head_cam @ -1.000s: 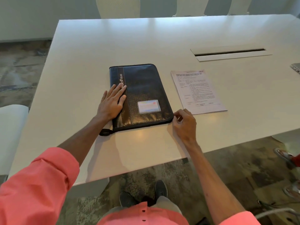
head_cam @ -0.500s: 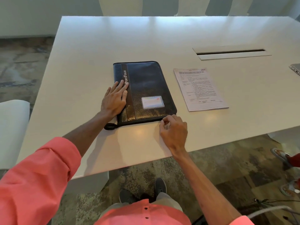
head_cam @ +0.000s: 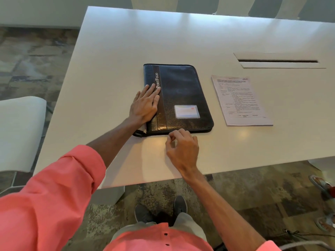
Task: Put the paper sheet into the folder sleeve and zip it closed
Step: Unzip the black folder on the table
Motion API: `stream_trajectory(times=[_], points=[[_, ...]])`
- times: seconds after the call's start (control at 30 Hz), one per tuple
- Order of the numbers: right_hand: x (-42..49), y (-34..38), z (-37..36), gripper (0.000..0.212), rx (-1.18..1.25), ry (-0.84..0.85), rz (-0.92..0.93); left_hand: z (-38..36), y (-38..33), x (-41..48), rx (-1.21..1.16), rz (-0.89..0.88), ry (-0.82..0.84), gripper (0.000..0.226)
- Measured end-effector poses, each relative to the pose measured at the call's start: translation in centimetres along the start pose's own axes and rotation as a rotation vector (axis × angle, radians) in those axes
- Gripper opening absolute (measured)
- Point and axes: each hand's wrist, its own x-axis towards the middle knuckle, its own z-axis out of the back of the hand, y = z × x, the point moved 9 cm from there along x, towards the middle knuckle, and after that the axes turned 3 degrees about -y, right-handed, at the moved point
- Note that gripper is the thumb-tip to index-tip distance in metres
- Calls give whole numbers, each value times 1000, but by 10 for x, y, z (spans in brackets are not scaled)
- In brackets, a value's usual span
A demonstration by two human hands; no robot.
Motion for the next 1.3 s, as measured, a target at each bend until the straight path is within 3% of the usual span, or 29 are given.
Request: stream_trajectory(times=[0.43, 0.6, 0.83, 0.9, 1.03, 1.17, 1.23, 1.3], points=[[-18, 76, -32, 15, 33, 54, 120, 2, -1, 1, 17, -18, 2, 55], [-15, 74, -32, 16, 27, 57, 94, 0, 1, 2, -3, -22, -6, 55], [-10, 74, -34, 21, -45, 79, 211, -2, 4, 5, -29, -27, -17, 55], [-6, 70, -32, 31, -60, 79, 234, -1, 2, 5, -34, -37, -24, 54], [26, 37, -10, 44, 8, 23, 151, 11, 2, 7, -61, -38, -104, 52], [91, -34, 30, 23, 41, -177, -67, 11, 15, 10, -102, 65, -116, 59], [120, -74, 37, 14, -4, -171, -177, 4, 18, 10, -101, 111, -82, 66], [140, -106, 29, 24, -99, -60, -257, -3, 16, 9, -91, 127, -58, 69]])
